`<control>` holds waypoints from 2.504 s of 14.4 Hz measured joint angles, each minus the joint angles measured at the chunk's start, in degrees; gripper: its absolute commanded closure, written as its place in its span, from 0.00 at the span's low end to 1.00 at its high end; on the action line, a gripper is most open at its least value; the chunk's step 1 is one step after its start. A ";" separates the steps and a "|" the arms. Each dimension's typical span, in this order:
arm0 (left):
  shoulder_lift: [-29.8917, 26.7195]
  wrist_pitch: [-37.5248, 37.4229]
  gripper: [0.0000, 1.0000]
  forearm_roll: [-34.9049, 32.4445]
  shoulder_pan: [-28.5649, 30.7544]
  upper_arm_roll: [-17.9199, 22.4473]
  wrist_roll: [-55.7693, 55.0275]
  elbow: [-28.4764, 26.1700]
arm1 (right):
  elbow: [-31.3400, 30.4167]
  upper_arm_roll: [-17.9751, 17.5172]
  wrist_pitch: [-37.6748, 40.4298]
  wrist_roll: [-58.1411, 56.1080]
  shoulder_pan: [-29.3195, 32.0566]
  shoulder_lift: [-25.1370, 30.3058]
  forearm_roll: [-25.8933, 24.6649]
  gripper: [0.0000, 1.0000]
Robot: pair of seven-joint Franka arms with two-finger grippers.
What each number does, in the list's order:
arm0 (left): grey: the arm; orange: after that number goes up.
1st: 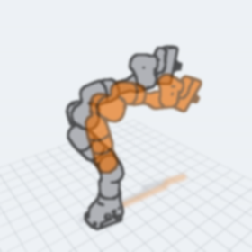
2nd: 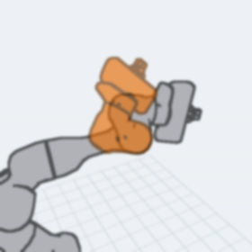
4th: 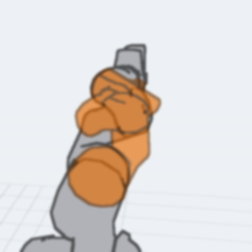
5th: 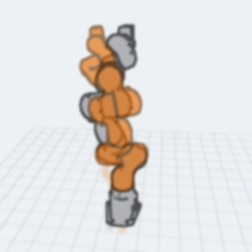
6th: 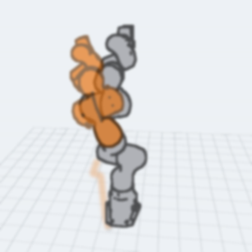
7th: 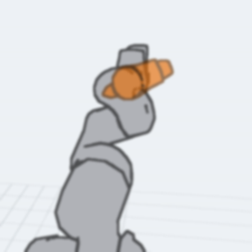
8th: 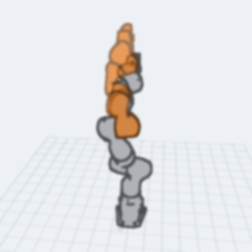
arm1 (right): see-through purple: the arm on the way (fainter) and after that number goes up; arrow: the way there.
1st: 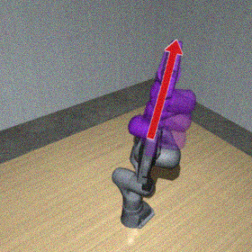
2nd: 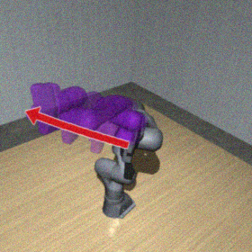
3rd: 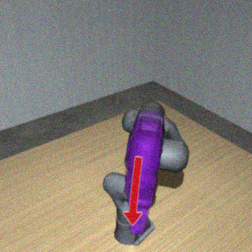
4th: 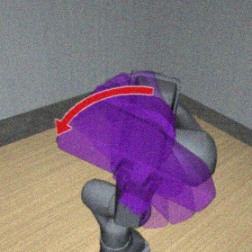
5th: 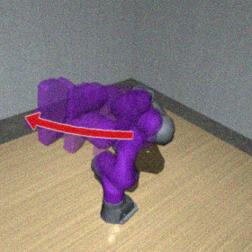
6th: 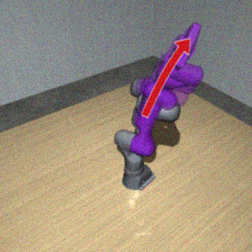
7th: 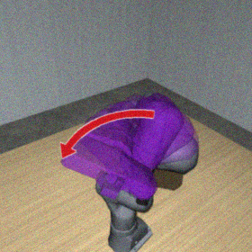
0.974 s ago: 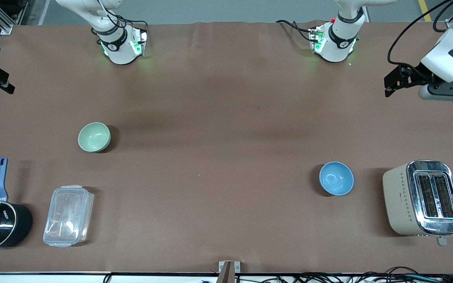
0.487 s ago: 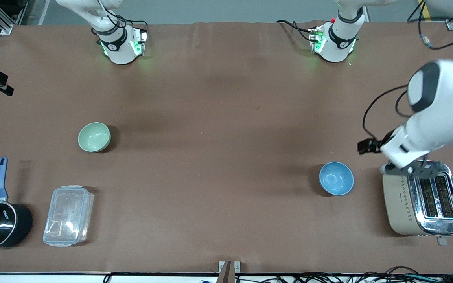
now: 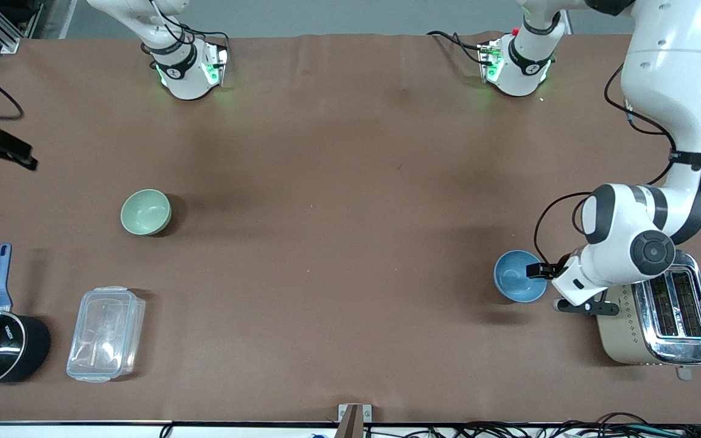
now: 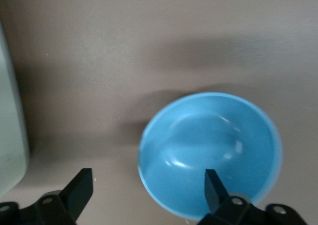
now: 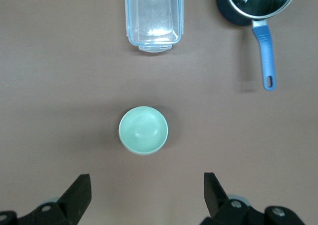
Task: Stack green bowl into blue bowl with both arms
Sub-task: 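Grasp the blue bowl with the left gripper while the right gripper reaches the green bowl, then slide the blue bowl toward the table middle with the left gripper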
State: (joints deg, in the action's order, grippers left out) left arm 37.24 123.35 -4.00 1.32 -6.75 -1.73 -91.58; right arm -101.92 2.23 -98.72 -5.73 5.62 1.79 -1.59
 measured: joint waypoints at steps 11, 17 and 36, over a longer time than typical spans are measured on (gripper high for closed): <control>2.84 1.05 1.00 -0.02 0.50 -0.68 0.32 0.31 | -29.44 0.07 -36.59 -0.35 4.05 -9.91 -0.38 0.00; -0.68 -5.15 1.00 -0.01 -0.28 -10.37 -5.43 5.38 | -36.66 -0.09 -51.53 -0.35 4.18 -14.78 -0.39 0.08; 7.98 3.14 0.00 -0.03 -25.90 -12.31 -34.86 11.11 | -29.83 -1.38 -37.32 5.17 -2.85 -6.16 1.81 1.00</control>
State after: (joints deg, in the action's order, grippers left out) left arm 45.22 126.49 -4.03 -24.59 -19.07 -36.60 -80.48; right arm -131.75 0.85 -136.04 -0.56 2.78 -4.37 0.22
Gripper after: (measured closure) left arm 0.489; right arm 0.952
